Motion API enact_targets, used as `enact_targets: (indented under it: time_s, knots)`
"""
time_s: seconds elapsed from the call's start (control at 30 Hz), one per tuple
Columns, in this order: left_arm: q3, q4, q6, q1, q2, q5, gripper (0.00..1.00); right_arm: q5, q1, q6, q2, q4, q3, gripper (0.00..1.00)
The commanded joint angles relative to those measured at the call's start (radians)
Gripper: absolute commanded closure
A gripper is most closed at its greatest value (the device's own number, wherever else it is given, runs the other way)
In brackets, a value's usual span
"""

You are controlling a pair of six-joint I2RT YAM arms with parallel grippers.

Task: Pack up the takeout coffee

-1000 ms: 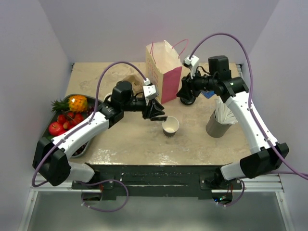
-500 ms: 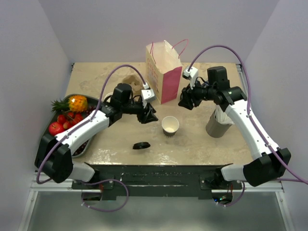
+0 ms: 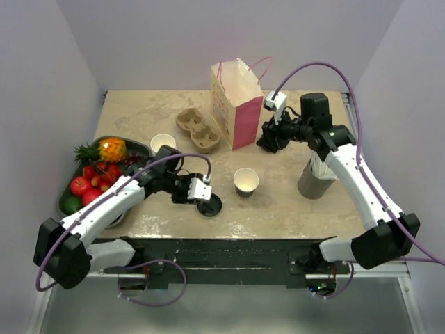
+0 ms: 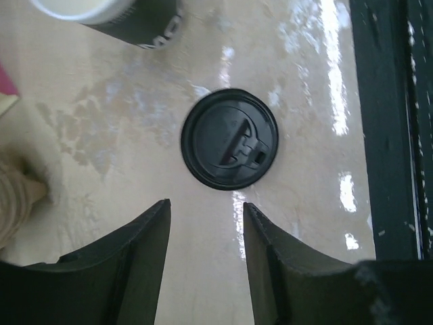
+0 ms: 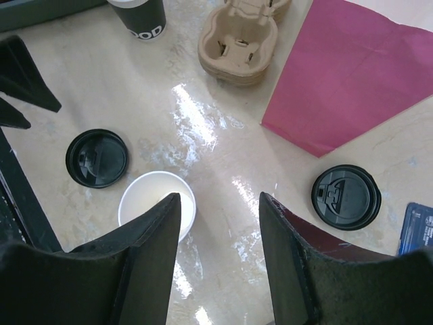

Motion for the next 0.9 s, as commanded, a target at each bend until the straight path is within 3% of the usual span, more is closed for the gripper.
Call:
enact_targets:
  time_s: [0.0, 0.47, 0.87]
  knots:
    - [-0.063, -0.082, 0.294, 0.001, 0.049, 0.066, 0.5, -0.005, 0.002, -0.015, 0.007, 0.035, 0.017, 0.47]
    - [-0.161, 0.129, 0.263, -0.079, 0.146, 0.08, 0.6, -0.012, 0.002, -0.023, -0.04, -0.006, -0.045, 0.48]
    - [-0.196, 0.179, 0.324, -0.131, 0.198, -0.006, 0.66, -0.019, 0.003, -0.02, -0.016, 0.008, -0.037, 0.48]
